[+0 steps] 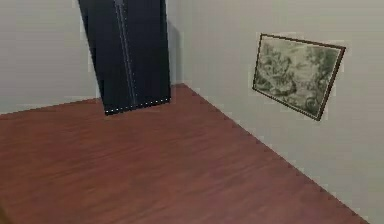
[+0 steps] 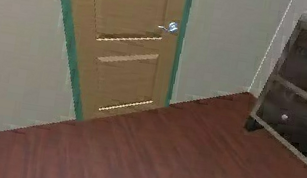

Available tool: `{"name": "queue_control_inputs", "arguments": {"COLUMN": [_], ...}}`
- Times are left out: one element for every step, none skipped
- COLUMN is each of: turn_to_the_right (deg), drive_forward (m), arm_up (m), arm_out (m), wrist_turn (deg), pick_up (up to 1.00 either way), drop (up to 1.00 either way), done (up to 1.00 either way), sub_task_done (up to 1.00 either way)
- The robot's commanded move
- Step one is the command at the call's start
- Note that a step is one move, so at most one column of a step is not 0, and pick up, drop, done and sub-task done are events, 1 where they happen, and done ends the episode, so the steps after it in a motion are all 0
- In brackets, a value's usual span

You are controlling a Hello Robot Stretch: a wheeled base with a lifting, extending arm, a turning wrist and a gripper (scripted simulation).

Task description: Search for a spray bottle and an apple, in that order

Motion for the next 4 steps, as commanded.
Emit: {"name": "queue_control_inputs", "arguments": {"turn_to_the_right": [-21.0,0.0,-9.0,0.0], "drive_forward": [0.0,1.0,0.0,0.35], "arm_up": [0.0,0.0,0.0,0.0], "arm_out": [0.0,0.0,0.0,0.0], "wrist_turn": [0.0,0.0,0.0,0.0], "pick_up": [0.0,0.0,0.0,0.0], "drop": [0.0,0.0,0.0,0.0], "done": [0.0,0.0,0.0,0.0], "sub_task_done": [0.0,0.0,0.0,0.0]}}
